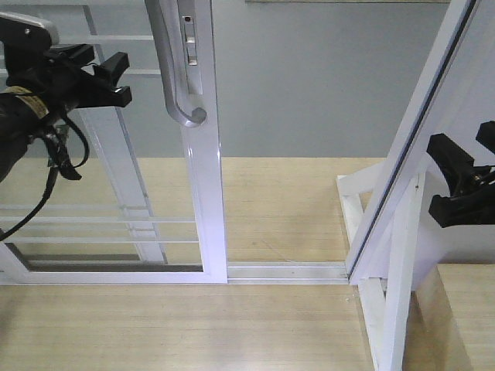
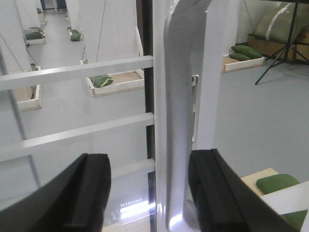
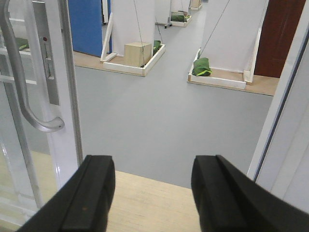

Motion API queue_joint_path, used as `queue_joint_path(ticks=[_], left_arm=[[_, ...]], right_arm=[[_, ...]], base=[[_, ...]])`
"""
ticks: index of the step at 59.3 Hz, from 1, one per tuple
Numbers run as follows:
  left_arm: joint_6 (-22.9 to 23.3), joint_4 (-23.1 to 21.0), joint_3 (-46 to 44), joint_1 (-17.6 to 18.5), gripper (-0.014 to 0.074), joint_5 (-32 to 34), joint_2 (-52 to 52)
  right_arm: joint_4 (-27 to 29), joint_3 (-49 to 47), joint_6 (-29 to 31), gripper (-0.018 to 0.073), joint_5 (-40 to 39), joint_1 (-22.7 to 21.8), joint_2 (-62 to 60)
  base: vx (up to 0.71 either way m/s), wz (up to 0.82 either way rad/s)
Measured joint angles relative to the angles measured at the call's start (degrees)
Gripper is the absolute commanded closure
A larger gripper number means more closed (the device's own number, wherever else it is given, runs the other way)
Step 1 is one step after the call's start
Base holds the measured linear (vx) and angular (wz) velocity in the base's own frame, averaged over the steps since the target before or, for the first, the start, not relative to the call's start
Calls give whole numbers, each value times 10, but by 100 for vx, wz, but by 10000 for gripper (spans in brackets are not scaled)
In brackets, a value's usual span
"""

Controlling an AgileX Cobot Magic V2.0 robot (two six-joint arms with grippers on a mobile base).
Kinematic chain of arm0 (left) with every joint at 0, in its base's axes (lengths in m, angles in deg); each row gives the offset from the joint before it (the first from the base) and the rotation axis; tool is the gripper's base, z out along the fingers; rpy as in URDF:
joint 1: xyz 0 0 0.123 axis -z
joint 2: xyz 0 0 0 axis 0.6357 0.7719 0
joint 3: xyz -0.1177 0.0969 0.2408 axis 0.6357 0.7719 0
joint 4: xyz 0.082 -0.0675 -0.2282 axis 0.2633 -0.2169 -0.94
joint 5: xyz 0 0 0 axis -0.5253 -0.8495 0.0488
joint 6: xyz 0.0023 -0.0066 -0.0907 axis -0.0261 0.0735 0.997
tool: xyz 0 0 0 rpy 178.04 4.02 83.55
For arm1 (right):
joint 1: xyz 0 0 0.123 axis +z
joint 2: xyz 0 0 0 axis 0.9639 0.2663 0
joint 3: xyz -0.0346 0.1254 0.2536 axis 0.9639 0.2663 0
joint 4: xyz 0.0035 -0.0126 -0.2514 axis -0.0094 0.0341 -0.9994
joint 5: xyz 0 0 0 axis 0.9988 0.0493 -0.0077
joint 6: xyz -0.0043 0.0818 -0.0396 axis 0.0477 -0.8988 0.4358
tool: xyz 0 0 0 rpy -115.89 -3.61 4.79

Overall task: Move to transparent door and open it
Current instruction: 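Grip the door frame with the left gripper and push it farther open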

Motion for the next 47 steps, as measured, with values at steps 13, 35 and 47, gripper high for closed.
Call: queue_joint_path(ticks=[13, 35, 47], left_arm=[[23, 0, -68, 21, 89, -1, 63], [-4, 1, -162, 34, 89, -12, 143], [-20, 1, -214, 34, 92, -23, 176]], right_arm=[[0, 0, 0, 120, 0, 0, 0], [0, 0, 0, 120, 1, 0, 0], [0, 0, 0, 120, 7, 0, 0]], base=[[0, 0], [0, 0], [0, 0]])
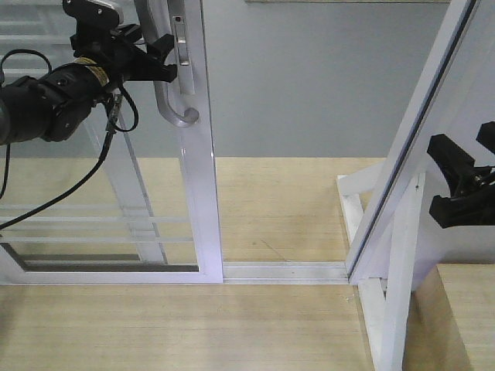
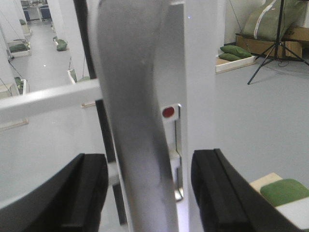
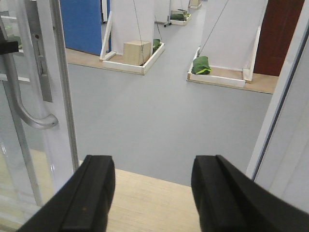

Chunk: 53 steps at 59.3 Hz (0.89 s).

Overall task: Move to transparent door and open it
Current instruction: 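Grip the door frame with the left gripper and push it farther open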

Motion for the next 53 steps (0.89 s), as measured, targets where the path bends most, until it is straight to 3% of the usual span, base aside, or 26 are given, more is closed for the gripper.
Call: queue_joint_path(ticks=[16, 43, 53], left_arm=[[-1, -3, -28, 0, 150, -22, 27], [-2, -24, -28, -6, 150, -42, 26], [-2, -19, -28, -16, 150, -87, 9]], right_arm=[[0, 0, 0, 120, 18, 0, 0], [0, 0, 0, 120, 22, 0, 0], [0, 0, 0, 120, 26, 0, 0]], base=[[0, 0], [0, 0], [0, 0]])
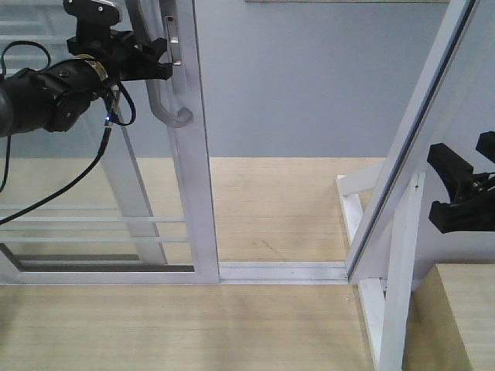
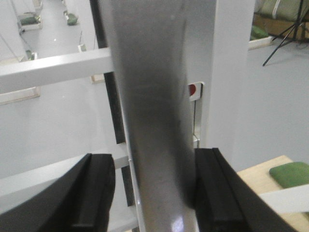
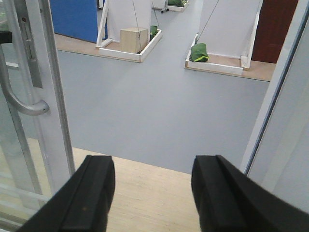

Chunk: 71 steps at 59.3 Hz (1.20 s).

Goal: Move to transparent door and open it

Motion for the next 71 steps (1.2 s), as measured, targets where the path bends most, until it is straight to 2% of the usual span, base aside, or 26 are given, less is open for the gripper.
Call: queue_joint_path(ticks=[14, 22, 39, 57, 71], left_arm=[[-4, 8, 1, -28, 148, -79, -37], [-4, -5, 1, -50, 148, -123, -50], [-5, -27, 0, -80, 80, -189, -64], [-6, -30, -2, -114, 60, -204, -66], [-7, -30, -2, -121, 60, -205, -66]], right_arm=[[0, 0, 0, 120, 0, 0, 0], [0, 0, 0, 120, 1, 0, 0], [0, 0, 0, 120, 2, 0, 0], [0, 0, 0, 120, 3, 0, 0], [0, 0, 0, 120, 3, 0, 0]], base=[[0, 0], [0, 0], [0, 0], [0, 0], [0, 0]])
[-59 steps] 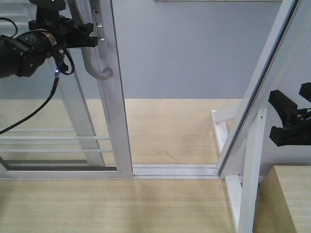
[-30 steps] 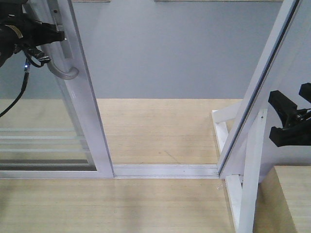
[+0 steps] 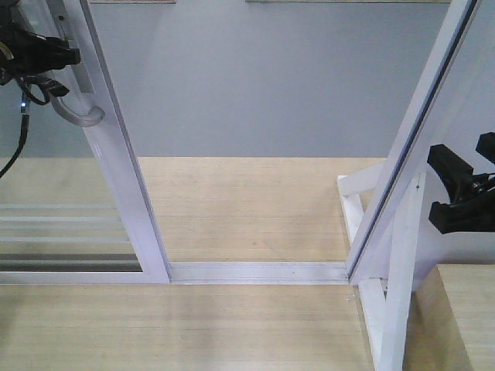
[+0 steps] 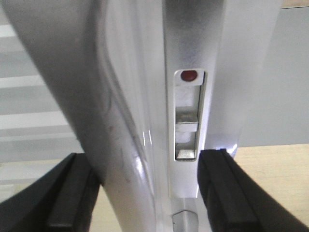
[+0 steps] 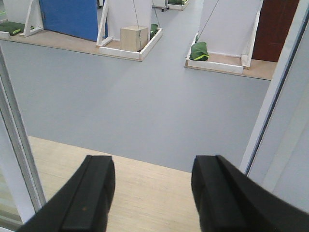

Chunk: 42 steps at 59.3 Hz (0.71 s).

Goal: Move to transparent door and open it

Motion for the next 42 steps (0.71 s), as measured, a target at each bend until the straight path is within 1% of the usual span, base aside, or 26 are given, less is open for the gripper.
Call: queue_joint_path(ticks=[6, 12, 17, 23, 30, 42], left_arm=[[0, 2, 0, -6, 60, -17, -4], [-2, 22, 1, -10, 60, -79, -19], [-4, 32, 11, -10, 60, -106, -39], [-5, 35, 40, -10, 61, -99, -75], [-6, 32, 90, -11, 61, -70, -143], [-2, 26, 216, -11, 62, -10, -271]], right_arm=[[0, 0, 0, 120, 0, 0, 0], [0, 0, 0, 120, 0, 0, 0], [0, 0, 0, 120, 0, 0, 0], [0, 0, 0, 120, 0, 0, 5], [0, 0, 0, 120, -1, 0, 19], [0, 0, 0, 120, 4, 0, 44]], base=[[0, 0], [0, 0], [0, 0], [0, 0], [0, 0], [0, 0]])
